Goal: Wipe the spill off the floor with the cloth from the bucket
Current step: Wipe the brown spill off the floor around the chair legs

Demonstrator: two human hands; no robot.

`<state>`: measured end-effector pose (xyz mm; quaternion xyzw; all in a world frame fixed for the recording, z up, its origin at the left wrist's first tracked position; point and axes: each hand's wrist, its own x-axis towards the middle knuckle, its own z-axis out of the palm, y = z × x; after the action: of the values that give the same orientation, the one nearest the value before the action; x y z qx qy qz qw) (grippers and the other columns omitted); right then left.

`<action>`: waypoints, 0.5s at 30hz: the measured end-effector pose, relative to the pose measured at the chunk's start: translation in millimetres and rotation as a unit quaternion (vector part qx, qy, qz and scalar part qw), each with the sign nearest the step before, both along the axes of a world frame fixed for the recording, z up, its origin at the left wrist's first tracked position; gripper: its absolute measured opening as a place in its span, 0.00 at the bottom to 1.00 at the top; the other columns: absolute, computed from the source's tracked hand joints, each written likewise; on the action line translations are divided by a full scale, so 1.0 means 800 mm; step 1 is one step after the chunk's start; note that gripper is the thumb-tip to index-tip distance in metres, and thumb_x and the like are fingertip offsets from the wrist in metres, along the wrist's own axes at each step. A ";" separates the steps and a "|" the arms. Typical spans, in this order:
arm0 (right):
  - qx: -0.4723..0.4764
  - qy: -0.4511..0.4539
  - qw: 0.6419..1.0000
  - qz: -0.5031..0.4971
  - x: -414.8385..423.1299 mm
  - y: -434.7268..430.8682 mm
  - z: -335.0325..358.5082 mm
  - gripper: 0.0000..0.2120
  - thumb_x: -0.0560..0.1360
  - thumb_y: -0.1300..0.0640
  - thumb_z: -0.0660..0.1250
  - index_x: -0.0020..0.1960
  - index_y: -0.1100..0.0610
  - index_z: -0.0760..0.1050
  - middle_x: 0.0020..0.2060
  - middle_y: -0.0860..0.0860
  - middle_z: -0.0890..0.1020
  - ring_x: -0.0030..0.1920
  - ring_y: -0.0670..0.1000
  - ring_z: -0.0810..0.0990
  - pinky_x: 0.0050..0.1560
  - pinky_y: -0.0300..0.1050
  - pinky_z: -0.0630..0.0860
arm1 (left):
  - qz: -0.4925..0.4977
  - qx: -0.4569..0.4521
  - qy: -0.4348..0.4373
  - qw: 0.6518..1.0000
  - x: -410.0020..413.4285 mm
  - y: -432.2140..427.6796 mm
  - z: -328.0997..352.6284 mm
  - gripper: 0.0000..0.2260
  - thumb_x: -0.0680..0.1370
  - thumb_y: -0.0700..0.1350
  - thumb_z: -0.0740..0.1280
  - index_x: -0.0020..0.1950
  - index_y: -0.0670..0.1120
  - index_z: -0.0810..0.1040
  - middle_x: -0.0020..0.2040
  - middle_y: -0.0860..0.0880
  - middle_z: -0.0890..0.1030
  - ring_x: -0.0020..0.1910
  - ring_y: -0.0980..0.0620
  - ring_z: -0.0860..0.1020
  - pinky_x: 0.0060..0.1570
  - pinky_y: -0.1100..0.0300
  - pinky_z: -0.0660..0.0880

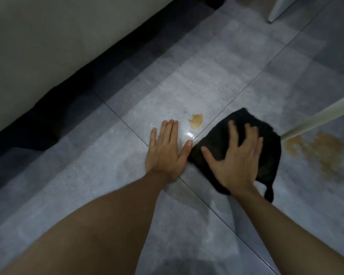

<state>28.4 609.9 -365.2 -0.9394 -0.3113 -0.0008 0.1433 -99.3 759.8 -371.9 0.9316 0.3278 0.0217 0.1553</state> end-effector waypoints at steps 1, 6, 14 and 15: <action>-0.026 0.014 0.998 -0.047 0.014 0.013 0.002 0.52 0.71 0.22 0.57 0.83 0.54 0.52 0.81 0.65 0.55 0.81 0.66 0.49 0.80 0.64 0.43 | -0.001 -0.005 0.000 1.000 0.001 0.000 -0.001 0.37 0.81 0.66 0.36 0.83 0.44 0.47 0.84 0.47 0.51 0.83 0.51 0.45 0.80 0.45 0.43; -0.141 0.024 0.990 0.006 0.044 0.110 0.005 0.52 0.70 0.19 0.44 0.84 0.51 0.49 0.83 0.60 0.51 0.82 0.65 0.46 0.79 0.68 0.41 | 0.004 -0.024 -0.026 0.999 0.000 0.002 -0.006 0.37 0.81 0.66 0.38 0.83 0.43 0.47 0.84 0.46 0.51 0.83 0.52 0.46 0.80 0.46 0.43; -0.095 -0.017 0.985 0.140 0.051 0.034 -0.005 0.42 0.72 0.25 0.53 0.80 0.45 0.62 0.81 0.56 0.62 0.81 0.62 0.56 0.79 0.66 0.48 | 0.022 -0.042 -0.062 0.997 -0.002 0.000 0.000 0.39 0.81 0.67 0.42 0.83 0.42 0.48 0.84 0.46 0.53 0.83 0.52 0.49 0.80 0.48 0.44; -0.112 -0.004 0.990 0.090 0.062 0.052 -0.002 0.42 0.72 0.25 0.50 0.81 0.45 0.58 0.82 0.56 0.59 0.81 0.62 0.53 0.79 0.66 0.46 | 0.016 -0.037 -0.050 0.998 -0.002 0.000 0.000 0.39 0.80 0.67 0.42 0.83 0.42 0.47 0.84 0.47 0.52 0.83 0.52 0.48 0.80 0.47 0.44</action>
<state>77.7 651.6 -367.1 -0.9176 -0.3937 0.0430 0.0352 -101.1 759.8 -371.9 0.9175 0.3353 0.0584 0.2058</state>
